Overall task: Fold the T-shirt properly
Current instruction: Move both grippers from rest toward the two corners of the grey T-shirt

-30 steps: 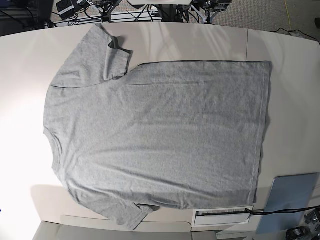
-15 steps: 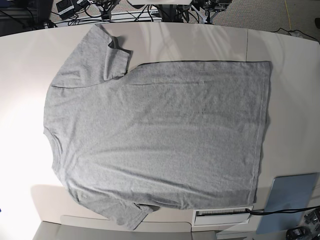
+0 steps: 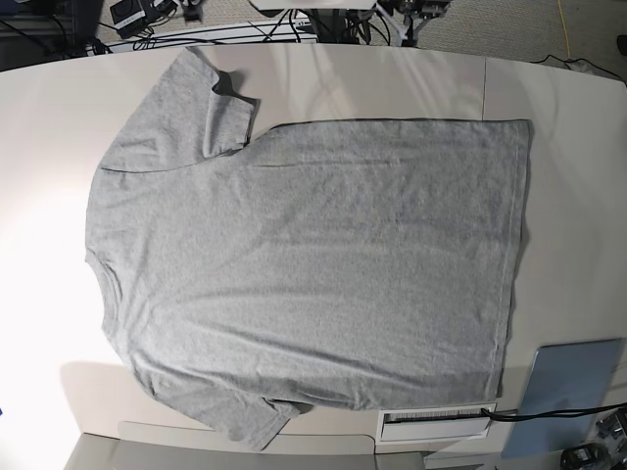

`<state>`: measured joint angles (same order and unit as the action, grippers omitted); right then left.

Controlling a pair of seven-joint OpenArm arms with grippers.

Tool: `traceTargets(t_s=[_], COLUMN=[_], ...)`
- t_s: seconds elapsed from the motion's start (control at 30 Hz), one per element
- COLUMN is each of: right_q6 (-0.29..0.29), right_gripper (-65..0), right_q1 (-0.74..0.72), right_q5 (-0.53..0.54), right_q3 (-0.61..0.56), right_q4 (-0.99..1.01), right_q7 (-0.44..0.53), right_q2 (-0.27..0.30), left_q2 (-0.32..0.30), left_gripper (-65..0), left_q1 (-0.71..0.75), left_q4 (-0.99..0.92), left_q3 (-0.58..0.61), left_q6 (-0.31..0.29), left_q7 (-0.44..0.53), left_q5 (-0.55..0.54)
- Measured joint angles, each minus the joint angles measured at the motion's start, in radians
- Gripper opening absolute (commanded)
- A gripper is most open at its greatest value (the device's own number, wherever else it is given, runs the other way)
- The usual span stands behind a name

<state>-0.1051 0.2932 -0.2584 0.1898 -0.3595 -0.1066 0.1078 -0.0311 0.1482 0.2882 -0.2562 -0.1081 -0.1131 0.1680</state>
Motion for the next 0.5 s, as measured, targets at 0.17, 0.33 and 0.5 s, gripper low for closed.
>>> traceTargets(t_s=[0.17,0.33,0.5], right_q6=[-0.105,-0.178,-0.232], right_gripper=[-50.4,-50.4,-50.4], right_q1=[0.154,0.339,0.57], right_q5=[0.036,0.11,0.18], right_q3=[-0.002,-0.005,-0.007], right_q4=[-0.219,-0.542,-0.93], right_q7=[-0.017,-0.066,-0.124], right_q2=[0.016,0.031,0.107], left_q2=[-0.001,-0.005,-0.041], left_gripper=[-41.4,-41.4,-41.4], left_q1=[0.164,0.384,0.6], left_q4=[0.265,0.63,1.035], left_q3=[0.0,0.0,0.003], left_q6=[-0.102,-0.159,-0.212], left_q7=[-0.022,-0.035,-0.061], left_q5=[0.027,-0.003,-0.002])
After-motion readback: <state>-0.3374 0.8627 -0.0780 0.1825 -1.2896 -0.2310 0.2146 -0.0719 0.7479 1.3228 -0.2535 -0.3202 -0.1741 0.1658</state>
